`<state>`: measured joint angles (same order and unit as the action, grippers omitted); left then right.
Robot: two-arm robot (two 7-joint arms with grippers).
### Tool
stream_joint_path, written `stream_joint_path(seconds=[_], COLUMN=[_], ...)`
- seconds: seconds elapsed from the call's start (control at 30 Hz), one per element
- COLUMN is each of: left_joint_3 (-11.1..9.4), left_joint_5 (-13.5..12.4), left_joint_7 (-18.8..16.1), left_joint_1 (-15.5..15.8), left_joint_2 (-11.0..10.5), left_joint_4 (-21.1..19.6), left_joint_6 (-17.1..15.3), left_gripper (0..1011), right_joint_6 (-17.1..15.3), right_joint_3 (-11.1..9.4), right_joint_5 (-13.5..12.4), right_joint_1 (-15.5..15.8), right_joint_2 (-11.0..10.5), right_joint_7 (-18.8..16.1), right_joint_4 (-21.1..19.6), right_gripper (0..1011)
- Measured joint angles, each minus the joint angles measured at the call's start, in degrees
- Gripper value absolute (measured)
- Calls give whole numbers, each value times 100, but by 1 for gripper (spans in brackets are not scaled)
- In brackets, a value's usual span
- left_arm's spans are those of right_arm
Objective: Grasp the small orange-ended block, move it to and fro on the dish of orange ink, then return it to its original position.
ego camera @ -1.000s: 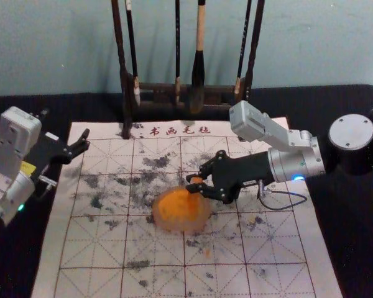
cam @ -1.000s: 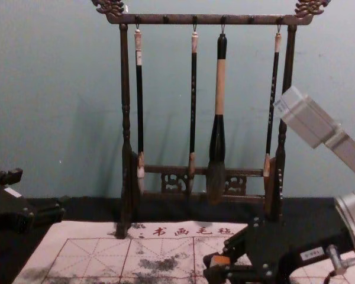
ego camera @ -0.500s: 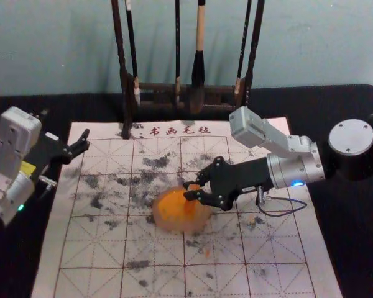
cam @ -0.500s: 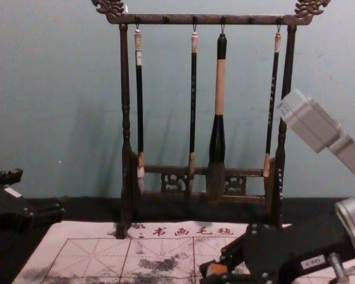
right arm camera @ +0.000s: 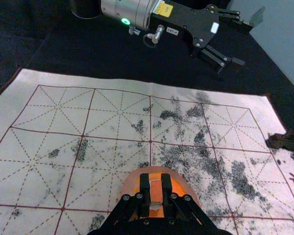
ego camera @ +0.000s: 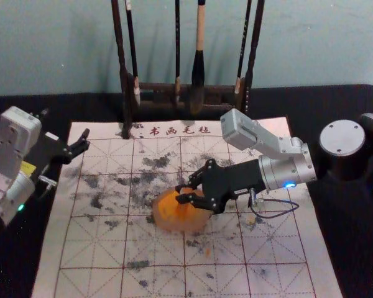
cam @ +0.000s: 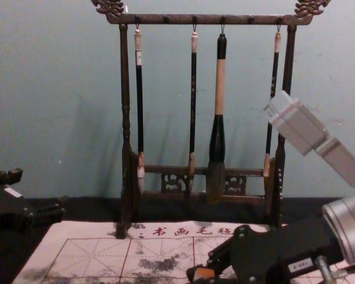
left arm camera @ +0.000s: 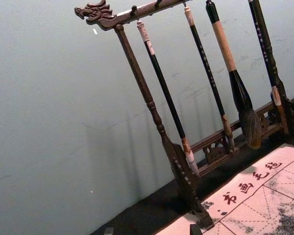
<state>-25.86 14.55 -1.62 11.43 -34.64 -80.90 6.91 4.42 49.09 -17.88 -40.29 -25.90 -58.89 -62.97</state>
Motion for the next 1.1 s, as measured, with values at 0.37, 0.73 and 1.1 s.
stream_joint_path(seconds=[0.37, 0.73, 1.1], left_joint_3=[0, 0, 0], left_joint_5=[0, 0, 0], left_joint_7=[0, 0, 0], left_joint_1=[0, 0, 0], left_joint_2=[0, 0, 0], left_joint_4=[0, 0, 0], left_joint_6=[0, 0, 0], left_gripper=[1001, 1001, 1001], right_joint_6=[80, 128, 146], right_joint_3=[72, 103, 81], right_joint_5=[-12, 18, 68], right_joint_1=[-119, -229, -304], right_joint_2=[230, 419, 541], right_joint_7=[-53, -40, 33], right_joint_4=[249, 511, 703], right_gripper=[136, 136, 136])
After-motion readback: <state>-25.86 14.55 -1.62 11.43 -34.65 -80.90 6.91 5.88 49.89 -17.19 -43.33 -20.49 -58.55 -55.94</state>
